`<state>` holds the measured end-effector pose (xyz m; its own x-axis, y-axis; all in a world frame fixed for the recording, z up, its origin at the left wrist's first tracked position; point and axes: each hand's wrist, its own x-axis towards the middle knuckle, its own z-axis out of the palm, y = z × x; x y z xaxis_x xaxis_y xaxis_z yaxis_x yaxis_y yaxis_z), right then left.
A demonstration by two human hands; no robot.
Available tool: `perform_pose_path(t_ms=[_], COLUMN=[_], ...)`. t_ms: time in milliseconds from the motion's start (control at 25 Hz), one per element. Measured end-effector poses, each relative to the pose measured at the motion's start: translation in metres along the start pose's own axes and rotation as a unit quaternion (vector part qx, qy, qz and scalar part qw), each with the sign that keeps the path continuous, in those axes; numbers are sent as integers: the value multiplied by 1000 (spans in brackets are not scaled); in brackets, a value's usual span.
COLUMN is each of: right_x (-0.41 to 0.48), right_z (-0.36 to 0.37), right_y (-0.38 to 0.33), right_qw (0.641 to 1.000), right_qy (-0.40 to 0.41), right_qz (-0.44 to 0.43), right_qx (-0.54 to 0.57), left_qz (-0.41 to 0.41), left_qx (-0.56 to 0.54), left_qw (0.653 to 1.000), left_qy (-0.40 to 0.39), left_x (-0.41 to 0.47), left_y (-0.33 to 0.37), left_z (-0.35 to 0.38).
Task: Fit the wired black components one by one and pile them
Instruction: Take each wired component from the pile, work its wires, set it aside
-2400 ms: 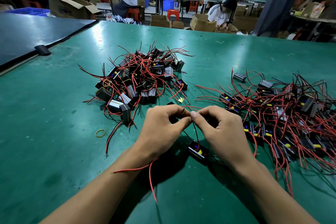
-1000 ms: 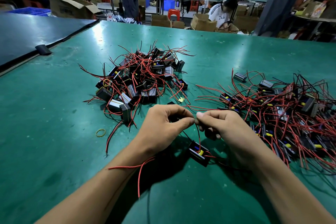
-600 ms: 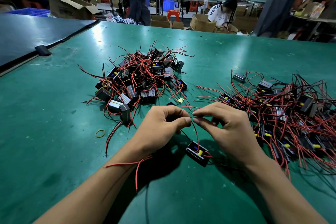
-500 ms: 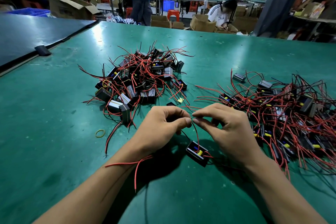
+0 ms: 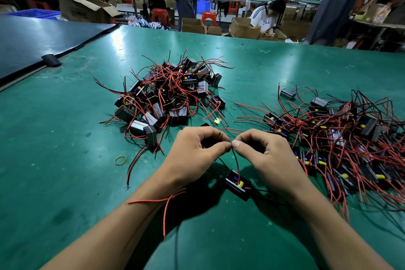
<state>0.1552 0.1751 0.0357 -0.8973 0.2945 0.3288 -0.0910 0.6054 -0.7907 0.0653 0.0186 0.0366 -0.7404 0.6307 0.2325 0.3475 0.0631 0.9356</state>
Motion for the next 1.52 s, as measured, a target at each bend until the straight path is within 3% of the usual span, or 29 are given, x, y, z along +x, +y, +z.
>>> perform_pose_path(t_ms=[120, 200, 320, 480, 760, 920, 1120, 1240, 1400, 1520], right_x=[4, 4, 1, 2, 2, 0, 1, 4, 5, 4], right_z=[-1, -4, -7, -6, -8, -4, 4, 4, 15, 16], right_y=[-3, -2, 1, 8, 14, 8, 3, 7, 14, 15], right_qw=[988, 981, 999, 984, 962, 976, 999, 986, 970, 964], right_qy=[-23, -36, -11, 26, 43, 46, 28, 14, -27, -77], right_qz=[102, 123, 18, -147, -218, -161, 2, 94, 186, 207], right_qx=[113, 148, 30, -92, -158, -137, 27, 138, 152, 146], left_qz=[17, 10, -20, -39, -42, -50, -52, -70, -94, -91], left_qx=[25, 22, 1, -23, -44, -38, -45, -30, 11, 71], left_qw=[1000, 1000, 1000, 999, 997, 997, 998, 995, 991, 988], left_qy=[1, 6, 9, -8, -38, -53, -7, 66, 97, 100], left_x=[-1, 0, 2, 2, 3, 2, 3, 7, 10, 9], left_y=[0, 0, 0, 2, 2, 0, 0, -2, -6, -8], left_z=[3, 1, -2, -3, -5, -5, -8, -15, -16, -14])
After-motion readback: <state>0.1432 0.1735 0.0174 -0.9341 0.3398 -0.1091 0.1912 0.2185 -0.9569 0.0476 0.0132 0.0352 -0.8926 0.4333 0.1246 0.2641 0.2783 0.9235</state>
